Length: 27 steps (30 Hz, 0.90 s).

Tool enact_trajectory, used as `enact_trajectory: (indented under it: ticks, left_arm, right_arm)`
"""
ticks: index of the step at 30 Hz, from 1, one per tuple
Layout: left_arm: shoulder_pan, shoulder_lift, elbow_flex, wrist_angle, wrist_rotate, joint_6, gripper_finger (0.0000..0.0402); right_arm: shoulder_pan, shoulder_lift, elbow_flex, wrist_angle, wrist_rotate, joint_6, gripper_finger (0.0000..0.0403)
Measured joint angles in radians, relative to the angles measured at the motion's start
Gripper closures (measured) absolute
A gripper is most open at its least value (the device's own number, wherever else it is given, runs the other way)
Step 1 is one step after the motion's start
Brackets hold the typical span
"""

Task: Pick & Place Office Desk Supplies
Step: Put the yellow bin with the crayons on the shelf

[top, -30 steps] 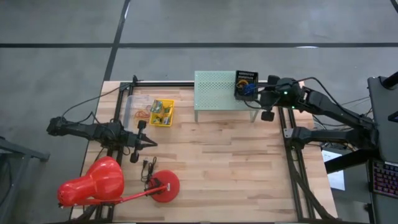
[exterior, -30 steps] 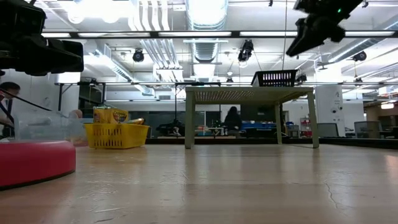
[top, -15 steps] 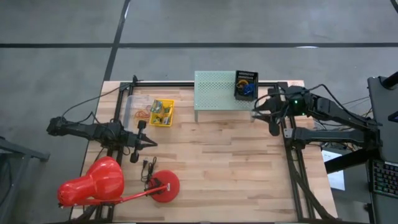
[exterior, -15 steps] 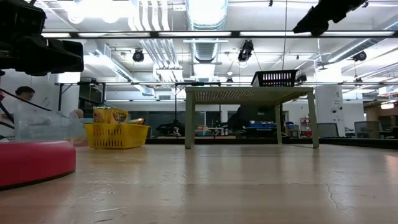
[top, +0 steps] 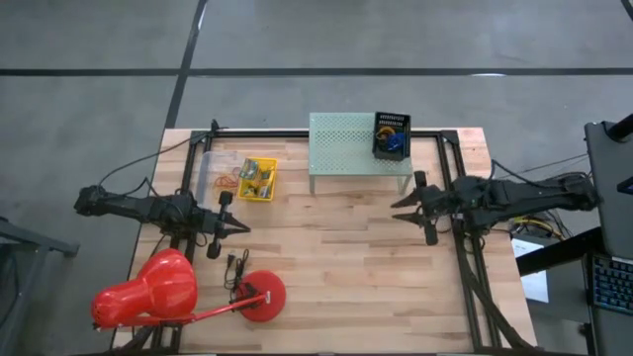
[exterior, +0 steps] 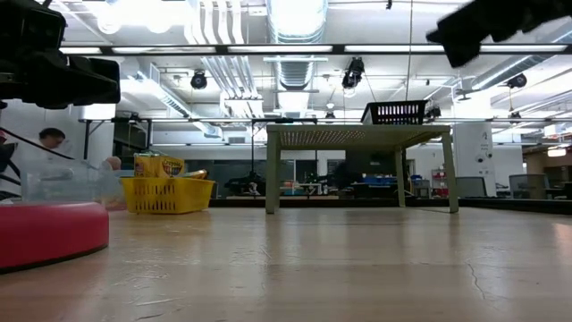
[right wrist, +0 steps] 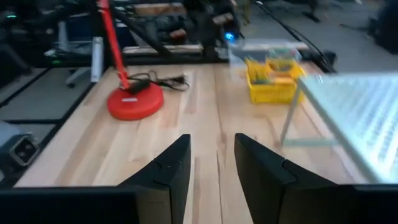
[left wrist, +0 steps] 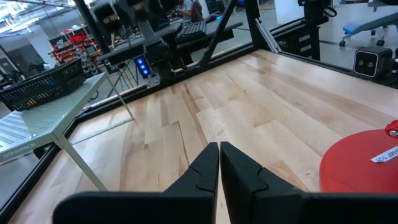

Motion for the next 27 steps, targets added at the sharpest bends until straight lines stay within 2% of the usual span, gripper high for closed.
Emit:
enact_trajectory:
  ticks: [2, 6, 14, 20, 27]
  left_arm:
    - [0.0, 0.0, 0.0, 0.0, 0.0, 0.0, 0.0382]
    - [0.0, 0.0, 0.0, 0.0, 0.0, 0.0, 0.0382]
    - [0.0, 0.0, 0.0, 0.0, 0.0, 0.0, 0.0382]
    - [0.0, 0.0, 0.0, 0.0, 0.0, 0.0, 0.0382]
    - [0.0, 0.0, 0.0, 0.0, 0.0, 0.0, 0.0382]
  right_arm:
    - [0.056, -0.02, -0.042, 0.008, 0.076, 0.043, 0.028]
    - [0.173, -0.066, -0.115, 0.043, 0.149, 0.084, 0.0281]
    - [0.374, -0.216, -0.264, 0.147, 0.391, 0.045, 0.0278]
    - [0.421, -0.359, -0.358, 0.147, 0.423, 0.043, 0.0271]
    - [0.422, -0.537, -0.417, 0.126, 0.467, -0.055, 0.0269]
